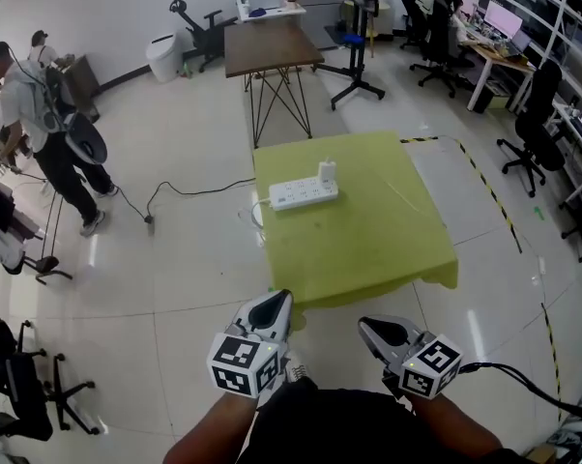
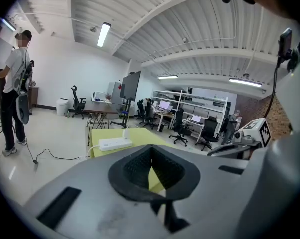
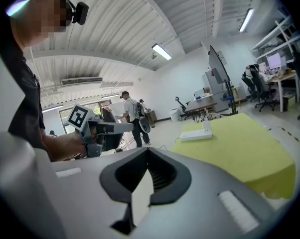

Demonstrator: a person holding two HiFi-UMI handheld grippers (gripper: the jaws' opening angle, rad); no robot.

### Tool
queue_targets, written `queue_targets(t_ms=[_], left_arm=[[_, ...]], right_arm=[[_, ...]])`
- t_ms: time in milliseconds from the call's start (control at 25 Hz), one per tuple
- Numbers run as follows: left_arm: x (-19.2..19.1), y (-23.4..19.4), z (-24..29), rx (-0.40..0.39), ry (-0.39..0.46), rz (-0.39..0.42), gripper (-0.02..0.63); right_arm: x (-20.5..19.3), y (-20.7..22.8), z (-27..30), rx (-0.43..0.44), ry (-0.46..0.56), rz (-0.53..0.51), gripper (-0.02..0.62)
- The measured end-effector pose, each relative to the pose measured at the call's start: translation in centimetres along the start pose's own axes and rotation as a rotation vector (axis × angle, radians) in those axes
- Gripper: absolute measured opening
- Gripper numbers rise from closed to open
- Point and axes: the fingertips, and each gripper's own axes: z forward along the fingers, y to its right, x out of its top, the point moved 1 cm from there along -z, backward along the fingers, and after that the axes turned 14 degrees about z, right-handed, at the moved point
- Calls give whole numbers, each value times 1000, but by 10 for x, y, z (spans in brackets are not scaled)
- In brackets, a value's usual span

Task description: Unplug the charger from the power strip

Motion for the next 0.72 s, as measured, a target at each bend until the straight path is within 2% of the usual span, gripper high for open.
queue_targets(t_ms=[240, 480, 720], left_arm=[[-1, -48, -1, -44, 3, 31, 6], [-7, -78, 1, -58, 5, -6, 6], [-12, -105, 9, -19, 9, -33, 6]], right_arm=[[31, 0, 55, -50, 49, -20, 3], [51, 4, 85, -88, 62, -26, 3], [65, 37, 114, -114, 35, 4, 3]])
